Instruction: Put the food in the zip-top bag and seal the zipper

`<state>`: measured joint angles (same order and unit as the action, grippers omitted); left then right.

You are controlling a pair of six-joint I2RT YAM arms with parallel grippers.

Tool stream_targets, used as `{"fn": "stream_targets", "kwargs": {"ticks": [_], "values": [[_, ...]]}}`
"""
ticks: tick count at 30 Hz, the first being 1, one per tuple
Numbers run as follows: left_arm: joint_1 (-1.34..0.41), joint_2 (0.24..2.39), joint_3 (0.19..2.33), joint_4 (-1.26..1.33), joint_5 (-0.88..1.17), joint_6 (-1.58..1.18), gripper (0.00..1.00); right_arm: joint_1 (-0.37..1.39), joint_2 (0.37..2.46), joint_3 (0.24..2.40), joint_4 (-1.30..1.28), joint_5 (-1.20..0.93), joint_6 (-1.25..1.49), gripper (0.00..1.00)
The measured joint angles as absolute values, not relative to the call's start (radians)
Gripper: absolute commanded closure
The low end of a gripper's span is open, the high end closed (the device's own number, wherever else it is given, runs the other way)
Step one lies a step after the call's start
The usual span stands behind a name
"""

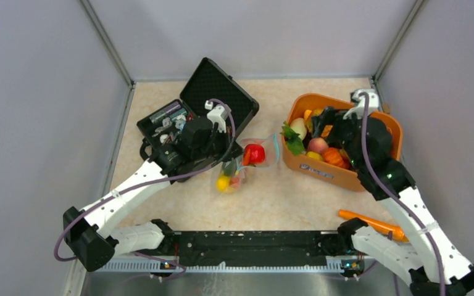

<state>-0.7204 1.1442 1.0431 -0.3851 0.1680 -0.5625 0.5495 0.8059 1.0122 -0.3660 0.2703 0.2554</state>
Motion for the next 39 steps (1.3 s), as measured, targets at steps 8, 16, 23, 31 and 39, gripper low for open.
{"fn": "stream_targets", "kwargs": {"ticks": [8,16,23,31,39], "values": [[-0.72,1.142,1.036,-0.374,0.169,-0.551,1.0,-0.058,0.982,1.088,-0.507,0.21,0.235,0.19],[-0.72,1.135,1.021,-0.368,0.176,-0.548,1.0,-0.217,1.178,1.166,-0.576,0.111,0.236,0.19],[-0.72,1.129,1.017,-0.367,0.179,-0.541,1.0,-0.23,1.348,1.209,-0.53,0.101,0.182,0.17],[-0.719,1.116,1.007,-0.368,0.176,-0.529,1.0,-0.291,1.495,1.209,-0.517,0.013,0.102,0.15],[-0.719,1.11,1.006,-0.373,0.167,-0.529,1.0,-0.29,1.554,1.193,-0.459,-0.002,0.066,0.14]]}}
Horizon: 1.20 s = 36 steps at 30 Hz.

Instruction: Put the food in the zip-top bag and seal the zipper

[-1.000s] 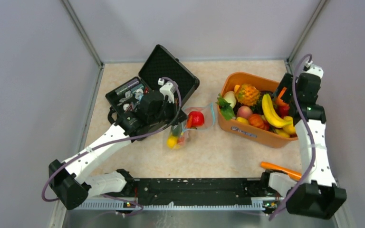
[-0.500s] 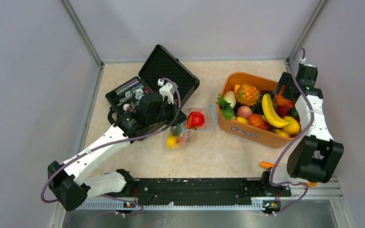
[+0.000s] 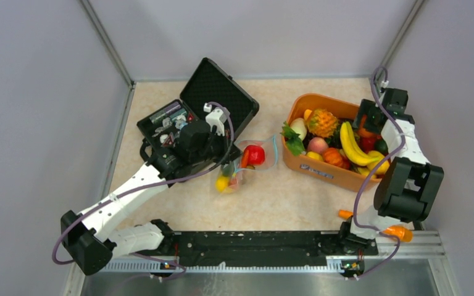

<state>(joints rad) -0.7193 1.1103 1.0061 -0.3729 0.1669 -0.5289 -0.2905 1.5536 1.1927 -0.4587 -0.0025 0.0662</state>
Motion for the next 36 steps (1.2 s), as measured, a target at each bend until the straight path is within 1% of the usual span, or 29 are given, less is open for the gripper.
{"fn": "stream_targets", "kwargs": {"ticks": [3,6,7,8,12,13,15,16,17,19,20,21,22,23,24,26,29,34,36], "values": [[-0.719,1.108,1.006,-0.374,0.167,-0.529,1.0,-0.29,1.554,1.183,-0.447,0.004,0.063,0.12],[-0.719,1.108,1.006,-0.374,0.168,-0.529,1.0,-0.29,1.554,1.171,-0.419,0.008,0.063,0.12],[-0.719,1.108,1.006,-0.375,0.168,-0.529,1.0,-0.29,1.554,1.164,-0.403,0.007,0.064,0.16],[-0.719,1.108,1.006,-0.375,0.168,-0.529,1.0,-0.29,1.554,1.159,-0.395,0.007,0.066,0.23],[-0.719,1.108,1.006,-0.375,0.168,-0.53,1.0,-0.29,1.551,1.14,-0.361,0.004,0.08,0.41],[-0.719,1.108,1.006,-0.375,0.168,-0.53,1.0,-0.29,1.546,1.129,-0.348,0.001,0.083,0.43],[-0.719,1.108,1.006,-0.374,0.168,-0.53,1.0,-0.29,1.523,1.099,-0.322,-0.011,0.09,0.64],[-0.719,1.108,1.006,-0.375,0.168,-0.53,1.0,-0.29,1.505,1.083,-0.315,-0.023,0.09,0.68],[-0.719,1.108,1.006,-0.374,0.167,-0.53,1.0,-0.29,1.485,1.068,-0.31,-0.036,0.091,0.68],[-0.719,1.108,1.006,-0.374,0.168,-0.53,1.0,-0.29,1.435,1.041,-0.297,-0.065,0.095,0.86],[-0.719,1.108,1.006,-0.374,0.168,-0.53,1.0,-0.29,1.409,1.032,-0.29,-0.079,0.098,0.9],[-0.719,1.108,1.006,-0.374,0.168,-0.53,1.0,-0.29,1.381,1.025,-0.282,-0.091,0.101,0.88],[-0.719,1.108,1.006,-0.374,0.168,-0.53,1.0,-0.29,1.362,1.022,-0.275,-0.101,0.101,0.88],[-0.719,1.108,1.006,-0.374,0.168,-0.53,1.0,-0.29,1.338,1.021,-0.271,-0.112,0.102,0.93],[-0.719,1.108,1.006,-0.374,0.168,-0.53,1.0,-0.29,1.32,1.021,-0.268,-0.119,0.105,0.95],[-0.719,1.108,1.006,-0.374,0.168,-0.53,1.0,-0.29,1.288,1.021,-0.268,-0.133,0.105,0.91],[-0.719,1.108,1.005,-0.374,0.168,-0.53,1.0,-0.29,1.266,1.023,-0.287,-0.147,0.115,0.89],[-0.719,1.108,1.005,-0.374,0.169,-0.53,1.0,-0.29,1.212,1.023,-0.342,-0.216,0.154,0.86],[-0.719,1.108,1.005,-0.374,0.17,-0.53,1.0,-0.29,1.162,1.022,-0.341,-0.253,0.178,0.87]]}}
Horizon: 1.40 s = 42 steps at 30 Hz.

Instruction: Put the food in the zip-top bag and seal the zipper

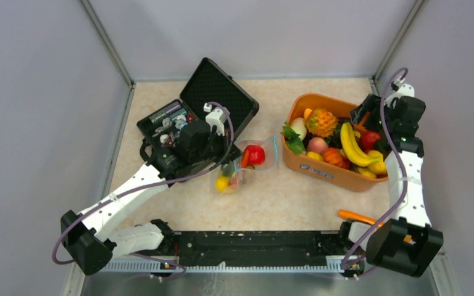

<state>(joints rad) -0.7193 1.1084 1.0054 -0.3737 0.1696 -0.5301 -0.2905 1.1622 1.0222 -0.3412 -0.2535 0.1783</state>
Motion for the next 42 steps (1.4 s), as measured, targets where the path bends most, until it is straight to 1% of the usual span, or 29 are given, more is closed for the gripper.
{"fn": "stream_targets", "kwargs": {"ticks": [2,5,8,10,12,17,25,28,32,40,42], "values": [[-0.719,1.108,1.005,-0.374,0.171,-0.53,1.0,-0.29,1.103,1.022,-0.326,-0.309,0.205,0.89],[-0.719,1.108,1.003,-0.373,0.172,-0.53,1.0,-0.29,1.032,1.021,-0.275,-0.443,0.258,0.87],[-0.719,1.108,0.999,-0.365,0.173,-0.531,1.0,-0.282,0.995,0.982,-0.144,-0.631,0.367,0.83],[-0.719,1.108,0.999,-0.366,0.176,-0.531,1.0,-0.255,0.987,0.947,-0.067,-0.729,0.433,0.84],[-0.719,1.108,0.999,-0.366,0.176,-0.531,1.0,-0.2,0.987,0.936,-0.043,-0.794,0.461,0.85],[-0.719,1.108,0.999,-0.366,0.176,-0.533,1.0,-0.037,0.996,0.949,-0.06,-0.891,0.45,0.85],[-0.719,1.108,0.999,-0.365,0.175,-0.533,1.0,0.058,1.009,0.952,-0.081,-0.997,0.408,0.85],[-0.719,1.108,0.999,-0.365,0.175,-0.533,1.0,0.12,1.019,0.965,-0.147,-1.002,0.353,0.84],[-0.719,1.108,0.999,-0.364,0.176,-0.533,1.0,0.237,1.031,0.989,-0.229,-0.95,0.272,0.84],[-0.719,1.109,0.999,-0.359,0.18,-0.533,1.0,0.505,1.13,1.016,-0.324,-0.679,0.193,0.83],[-0.719,1.109,0.999,-0.359,0.18,-0.533,1.0,0.558,1.164,1.021,-0.344,-0.612,0.181,0.76]]}}
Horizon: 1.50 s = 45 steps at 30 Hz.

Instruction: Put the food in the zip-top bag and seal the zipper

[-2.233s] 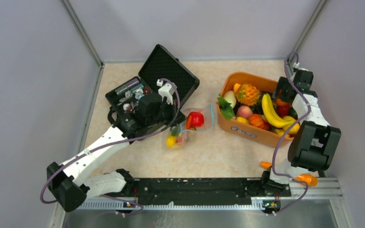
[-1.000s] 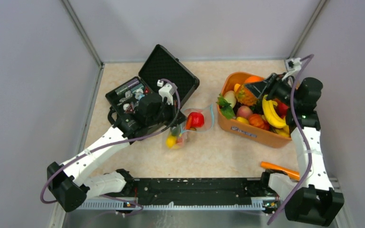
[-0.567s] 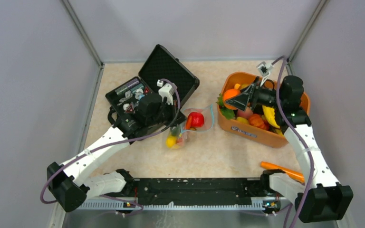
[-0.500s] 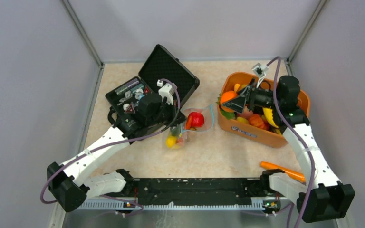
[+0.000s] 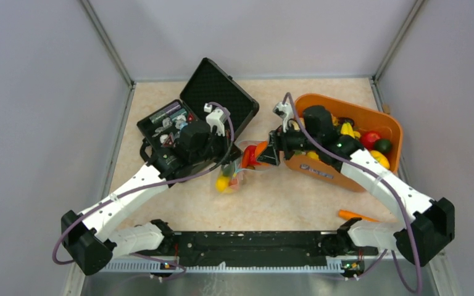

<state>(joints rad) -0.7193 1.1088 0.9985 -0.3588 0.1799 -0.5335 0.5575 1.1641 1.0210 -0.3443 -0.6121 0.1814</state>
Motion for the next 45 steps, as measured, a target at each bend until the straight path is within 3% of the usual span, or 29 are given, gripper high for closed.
{"fn": "stream_targets", "kwargs": {"ticks": [5,11,13,23,31,40,45], "values": [[-0.719,1.109,0.999,-0.359,0.179,-0.534,1.0,0.645,1.242,1.056,-0.382,-0.463,0.164,0.67],[-0.717,1.109,0.999,-0.359,0.179,-0.534,1.0,0.665,1.252,1.066,-0.393,-0.388,0.157,0.37],[-0.717,1.109,0.999,-0.359,0.178,-0.534,1.0,0.666,1.253,1.07,-0.39,-0.38,0.157,0.31],[-0.717,1.109,0.999,-0.359,0.176,-0.541,1.0,0.666,1.252,1.07,-0.389,-0.374,0.158,0.14],[-0.717,1.111,0.999,-0.359,0.178,-0.548,1.0,0.666,1.251,1.07,-0.383,-0.369,0.168,0.15],[-0.717,1.111,0.999,-0.359,0.171,-0.548,1.0,0.671,0.999,0.995,-0.302,-0.161,0.256,0.4],[-0.717,1.111,0.999,-0.359,0.168,-0.548,1.0,0.671,0.969,0.993,-0.347,-0.082,0.315,0.52]]}}
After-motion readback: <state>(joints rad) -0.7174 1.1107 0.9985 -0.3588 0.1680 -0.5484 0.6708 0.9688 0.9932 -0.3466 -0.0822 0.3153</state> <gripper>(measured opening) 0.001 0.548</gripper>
